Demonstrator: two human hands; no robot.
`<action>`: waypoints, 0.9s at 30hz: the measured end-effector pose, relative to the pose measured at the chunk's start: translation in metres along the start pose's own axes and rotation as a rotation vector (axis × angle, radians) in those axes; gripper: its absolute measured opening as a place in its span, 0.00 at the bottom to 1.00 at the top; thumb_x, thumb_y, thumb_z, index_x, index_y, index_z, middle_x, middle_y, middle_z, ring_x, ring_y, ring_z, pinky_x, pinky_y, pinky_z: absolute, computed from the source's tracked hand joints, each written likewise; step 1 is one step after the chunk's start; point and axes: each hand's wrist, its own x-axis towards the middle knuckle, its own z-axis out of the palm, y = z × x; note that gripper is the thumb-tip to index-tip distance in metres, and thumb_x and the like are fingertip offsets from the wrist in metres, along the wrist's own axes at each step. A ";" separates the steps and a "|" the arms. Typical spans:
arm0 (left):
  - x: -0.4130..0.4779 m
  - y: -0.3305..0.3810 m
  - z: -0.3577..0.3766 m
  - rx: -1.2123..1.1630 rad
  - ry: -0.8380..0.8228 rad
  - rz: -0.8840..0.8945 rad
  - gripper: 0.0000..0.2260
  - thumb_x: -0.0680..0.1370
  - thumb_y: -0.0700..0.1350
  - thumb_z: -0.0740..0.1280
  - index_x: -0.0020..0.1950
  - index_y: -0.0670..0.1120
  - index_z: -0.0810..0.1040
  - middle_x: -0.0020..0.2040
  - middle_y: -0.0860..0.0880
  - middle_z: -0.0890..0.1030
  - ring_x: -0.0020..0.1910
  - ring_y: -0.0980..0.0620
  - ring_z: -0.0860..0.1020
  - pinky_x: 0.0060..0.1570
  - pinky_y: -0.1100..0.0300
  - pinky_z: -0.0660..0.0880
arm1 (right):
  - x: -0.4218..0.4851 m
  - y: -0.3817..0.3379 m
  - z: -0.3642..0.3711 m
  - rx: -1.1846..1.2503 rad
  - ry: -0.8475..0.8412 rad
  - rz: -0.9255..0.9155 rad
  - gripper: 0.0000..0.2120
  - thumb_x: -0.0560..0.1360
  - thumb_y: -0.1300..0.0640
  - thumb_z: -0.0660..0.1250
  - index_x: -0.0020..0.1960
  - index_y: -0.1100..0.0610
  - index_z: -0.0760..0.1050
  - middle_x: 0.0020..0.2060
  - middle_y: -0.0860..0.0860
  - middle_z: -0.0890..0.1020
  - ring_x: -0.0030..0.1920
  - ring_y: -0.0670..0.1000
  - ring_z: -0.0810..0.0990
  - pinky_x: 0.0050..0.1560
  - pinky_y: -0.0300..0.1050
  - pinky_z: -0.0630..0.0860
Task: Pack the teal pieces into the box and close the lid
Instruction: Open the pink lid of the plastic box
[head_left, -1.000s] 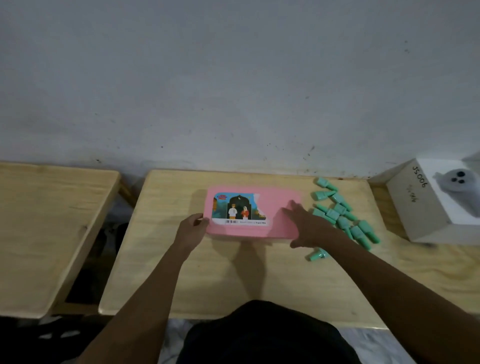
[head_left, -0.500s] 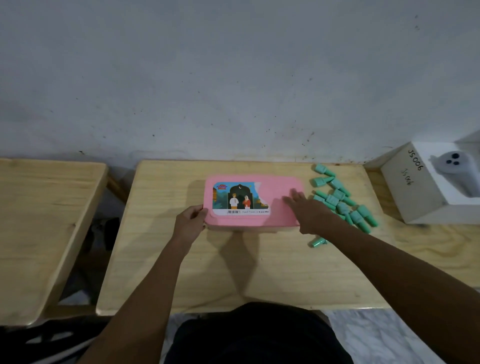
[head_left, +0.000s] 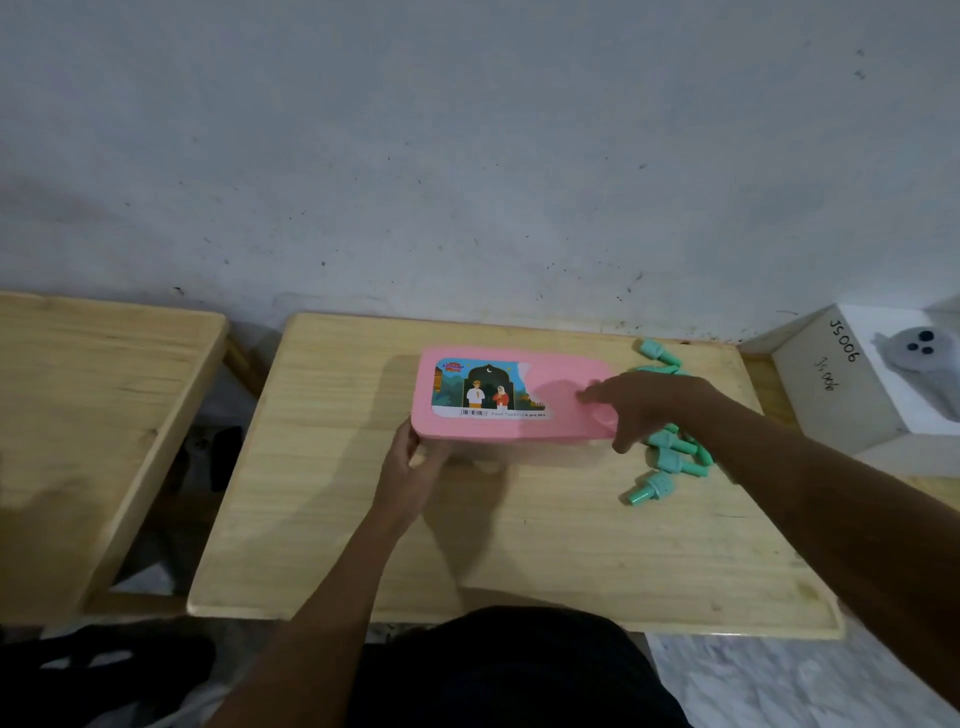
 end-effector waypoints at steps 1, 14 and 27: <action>-0.002 -0.005 0.004 0.007 -0.035 0.028 0.22 0.75 0.41 0.70 0.67 0.50 0.69 0.59 0.57 0.77 0.55 0.67 0.76 0.51 0.70 0.74 | 0.000 0.000 -0.001 0.003 0.001 0.002 0.46 0.68 0.50 0.75 0.78 0.46 0.52 0.73 0.52 0.67 0.66 0.55 0.72 0.62 0.49 0.73; 0.009 -0.029 0.044 -0.097 0.063 -0.008 0.49 0.53 0.48 0.85 0.64 0.60 0.57 0.67 0.50 0.69 0.65 0.55 0.73 0.57 0.49 0.78 | -0.012 -0.015 0.024 0.048 0.106 0.019 0.45 0.70 0.53 0.74 0.78 0.49 0.50 0.75 0.55 0.62 0.66 0.56 0.72 0.63 0.47 0.71; 0.012 -0.029 0.051 -0.148 0.071 -0.047 0.48 0.55 0.40 0.83 0.65 0.56 0.57 0.64 0.47 0.73 0.61 0.52 0.77 0.54 0.48 0.80 | -0.014 -0.016 0.022 0.003 0.095 -0.005 0.45 0.71 0.53 0.72 0.78 0.50 0.48 0.75 0.55 0.61 0.64 0.56 0.73 0.60 0.46 0.72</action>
